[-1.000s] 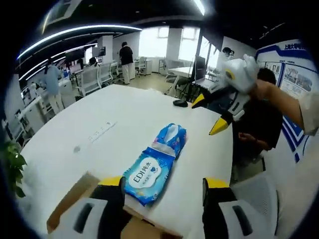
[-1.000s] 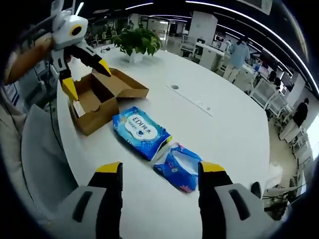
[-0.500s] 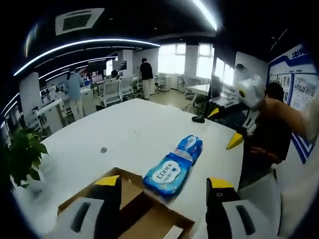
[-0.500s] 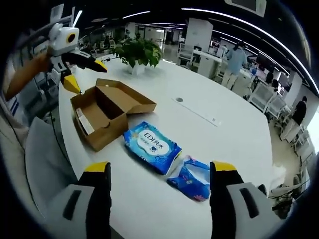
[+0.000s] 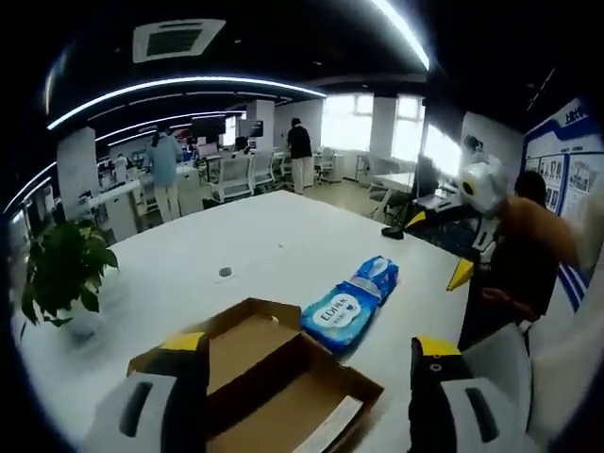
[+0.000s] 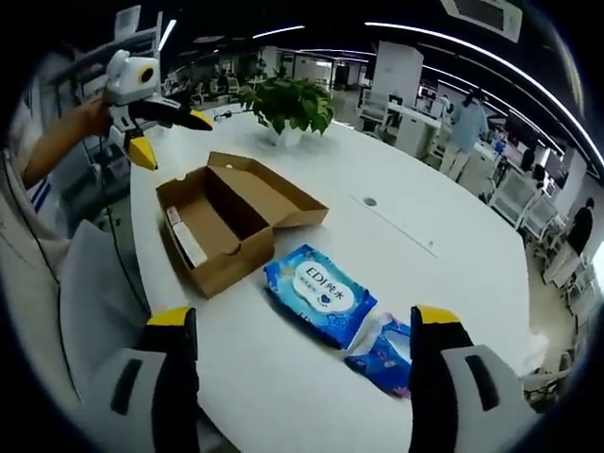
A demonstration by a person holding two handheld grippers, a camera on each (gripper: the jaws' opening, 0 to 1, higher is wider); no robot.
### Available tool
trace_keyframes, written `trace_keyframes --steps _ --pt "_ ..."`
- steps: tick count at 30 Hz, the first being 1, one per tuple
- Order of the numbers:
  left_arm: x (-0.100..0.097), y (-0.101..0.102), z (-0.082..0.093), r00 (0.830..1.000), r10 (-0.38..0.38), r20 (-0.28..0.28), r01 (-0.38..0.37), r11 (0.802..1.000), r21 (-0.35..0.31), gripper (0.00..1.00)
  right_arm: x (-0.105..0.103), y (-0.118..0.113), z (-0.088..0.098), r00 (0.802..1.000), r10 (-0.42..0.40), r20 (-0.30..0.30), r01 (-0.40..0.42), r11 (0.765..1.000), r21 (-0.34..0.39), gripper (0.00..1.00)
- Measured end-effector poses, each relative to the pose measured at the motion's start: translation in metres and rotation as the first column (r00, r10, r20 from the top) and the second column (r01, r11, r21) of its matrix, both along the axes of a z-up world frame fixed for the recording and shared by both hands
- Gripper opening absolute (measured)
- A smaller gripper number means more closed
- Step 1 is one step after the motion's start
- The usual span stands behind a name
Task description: Operate the shoe box by opening the lid, removing the specified soft item, and placing it in the target area until the item is outside and the box remains undamaged.
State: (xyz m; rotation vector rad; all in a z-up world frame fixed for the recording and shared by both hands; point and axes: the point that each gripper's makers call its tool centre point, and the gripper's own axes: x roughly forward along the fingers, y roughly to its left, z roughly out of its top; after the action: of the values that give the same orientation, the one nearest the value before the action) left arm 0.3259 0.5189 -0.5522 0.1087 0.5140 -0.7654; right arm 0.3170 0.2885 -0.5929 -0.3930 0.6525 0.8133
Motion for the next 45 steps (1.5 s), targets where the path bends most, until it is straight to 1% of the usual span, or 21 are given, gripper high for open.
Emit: trace_keyframes --steps 2,4,5,6,12,17,21,25,26,30,33,37,40,43,45 --pt "-0.001 0.012 -0.001 0.999 0.034 -0.005 -0.034 0.999 -0.013 0.93 -0.002 0.007 0.000 1.000 0.029 -0.003 -0.029 1.000 -0.009 0.89" --pt "-0.004 0.023 -0.003 0.999 0.052 -0.002 -0.052 0.999 -0.006 0.94 -0.003 0.013 0.000 0.999 0.049 -0.005 -0.049 0.999 -0.017 0.89" --pt "-0.004 0.025 -0.004 0.998 0.055 -0.001 -0.055 0.998 -0.005 0.95 -0.004 0.014 0.001 0.999 0.053 -0.005 -0.053 0.998 -0.017 0.89" --pt "-0.007 0.033 -0.006 0.998 0.068 -0.004 -0.068 0.998 -0.005 0.95 -0.004 0.020 0.003 0.998 0.067 -0.003 -0.067 0.998 -0.012 0.89" --pt "-0.016 0.051 -0.010 0.995 0.101 -0.004 -0.101 0.995 -0.007 1.00 -0.006 0.037 0.001 0.994 0.111 -0.012 -0.111 0.994 -0.018 0.89" --pt "-0.025 0.070 -0.018 0.991 0.134 -0.003 -0.134 0.991 0.006 1.00 -0.009 0.053 -0.002 0.988 0.154 -0.024 -0.154 0.988 -0.021 0.89" --pt "-0.031 0.087 -0.025 0.985 0.175 -0.004 -0.175 0.984 0.013 1.00 -0.012 0.065 -0.005 0.982 0.185 -0.031 -0.186 0.982 -0.028 0.88" --pt "-0.036 0.100 -0.031 0.980 0.201 -0.006 -0.201 0.979 0.015 1.00 -0.016 0.076 -0.009 0.972 0.231 -0.037 -0.233 0.972 -0.039 0.87" --pt "-0.039 0.106 -0.036 0.977 0.214 -0.014 -0.214 0.977 0.022 1.00 -0.018 0.079 -0.010 0.966 0.254 -0.038 -0.256 0.966 -0.048 0.87" --pt "-0.043 0.118 -0.044 0.969 0.248 -0.019 -0.247 0.968 0.031 1.00 -0.021 0.090 -0.015 0.955 0.291 -0.052 -0.293 0.954 -0.054 0.85" --pt "-0.047 0.130 -0.052 0.959 0.284 -0.026 -0.283 0.959 0.036 0.98 -0.021 0.096 -0.020 0.949 0.311 -0.060 -0.314 0.947 -0.065 0.84" --pt "-0.053 0.138 -0.061 0.954 0.299 -0.027 -0.297 0.954 0.046 0.97 -0.021 0.105 -0.026 0.939 0.335 -0.072 -0.340 0.937 -0.075 0.83" --pt "-0.057 0.144 -0.067 0.948 0.316 -0.038 -0.314 0.948 0.051 0.95 -0.020 0.112 -0.033 0.932 0.354 -0.080 -0.360 0.929 -0.088 0.81" --pt "-0.059 0.150 -0.074 0.943 0.330 -0.047 -0.326 0.942 0.080 0.90 -0.017 0.119 -0.037 0.927 0.366 -0.080 -0.373 0.924 -0.091 0.80" --pt "-0.061 0.153 -0.078 0.938 0.342 -0.063 -0.337 0.938 0.079 0.85 -0.015 0.124 -0.040 0.924 0.374 -0.082 -0.381 0.920 -0.093 0.78"
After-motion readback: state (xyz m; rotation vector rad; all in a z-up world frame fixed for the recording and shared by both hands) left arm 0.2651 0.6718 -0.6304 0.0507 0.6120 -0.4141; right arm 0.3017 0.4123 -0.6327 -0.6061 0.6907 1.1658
